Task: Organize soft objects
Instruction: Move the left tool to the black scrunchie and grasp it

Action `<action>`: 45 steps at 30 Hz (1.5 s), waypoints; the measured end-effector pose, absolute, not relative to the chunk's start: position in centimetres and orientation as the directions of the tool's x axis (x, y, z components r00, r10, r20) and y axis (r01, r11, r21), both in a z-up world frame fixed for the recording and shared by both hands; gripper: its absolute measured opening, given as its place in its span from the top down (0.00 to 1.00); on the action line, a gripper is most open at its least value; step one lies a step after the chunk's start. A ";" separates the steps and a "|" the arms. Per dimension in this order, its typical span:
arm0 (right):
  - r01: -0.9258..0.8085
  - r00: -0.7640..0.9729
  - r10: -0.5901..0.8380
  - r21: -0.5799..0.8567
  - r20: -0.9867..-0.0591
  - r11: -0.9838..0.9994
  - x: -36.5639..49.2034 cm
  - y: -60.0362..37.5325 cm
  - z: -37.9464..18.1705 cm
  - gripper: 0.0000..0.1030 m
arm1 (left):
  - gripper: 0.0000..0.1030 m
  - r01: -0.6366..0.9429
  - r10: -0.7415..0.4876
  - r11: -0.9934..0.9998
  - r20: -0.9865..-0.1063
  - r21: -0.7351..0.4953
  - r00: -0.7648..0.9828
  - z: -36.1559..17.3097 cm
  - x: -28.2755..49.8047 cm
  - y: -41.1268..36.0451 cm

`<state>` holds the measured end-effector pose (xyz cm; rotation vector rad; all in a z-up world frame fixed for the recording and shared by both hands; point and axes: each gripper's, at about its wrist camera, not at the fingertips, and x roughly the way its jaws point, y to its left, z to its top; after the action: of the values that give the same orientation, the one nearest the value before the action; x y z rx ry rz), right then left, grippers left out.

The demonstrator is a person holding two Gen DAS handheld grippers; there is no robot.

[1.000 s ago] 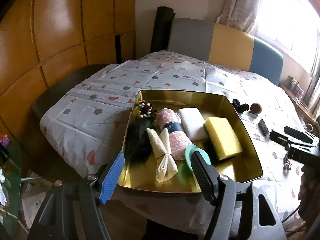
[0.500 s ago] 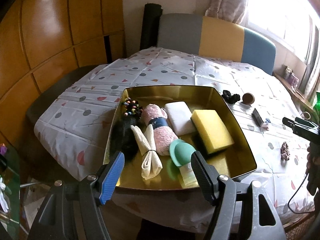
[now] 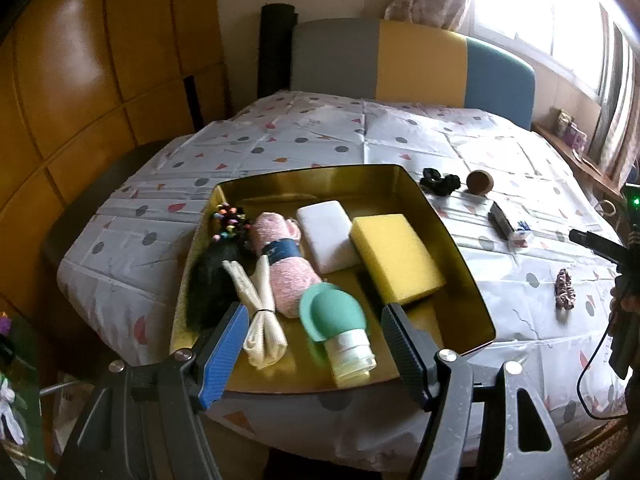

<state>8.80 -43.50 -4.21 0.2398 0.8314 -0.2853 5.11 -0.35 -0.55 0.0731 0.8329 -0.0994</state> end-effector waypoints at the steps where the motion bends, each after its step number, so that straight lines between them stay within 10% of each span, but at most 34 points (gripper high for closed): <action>1: 0.341 0.640 -0.152 0.101 -0.753 0.935 8.8 -43.6 -4.2 0.15 | 0.32 0.124 -0.061 0.992 -0.741 0.030 0.669 -0.5 5.2 -0.7; 30: 0.343 0.688 -0.090 0.213 -0.720 0.915 8.1 -44.3 -2.7 0.11 | 0.38 0.370 -0.326 0.920 -0.774 -0.128 0.543 1.7 15.1 -12.8; 45: 0.329 0.704 0.004 0.331 -0.710 0.885 8.1 -45.2 -2.7 0.11 | 0.46 0.255 -0.316 0.941 -0.852 -0.224 0.418 -4.3 30.3 -20.6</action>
<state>8.10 -45.20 -2.67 0.4612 0.7751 -0.1877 30.28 -20.58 -4.30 -0.0630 1.0821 -0.3588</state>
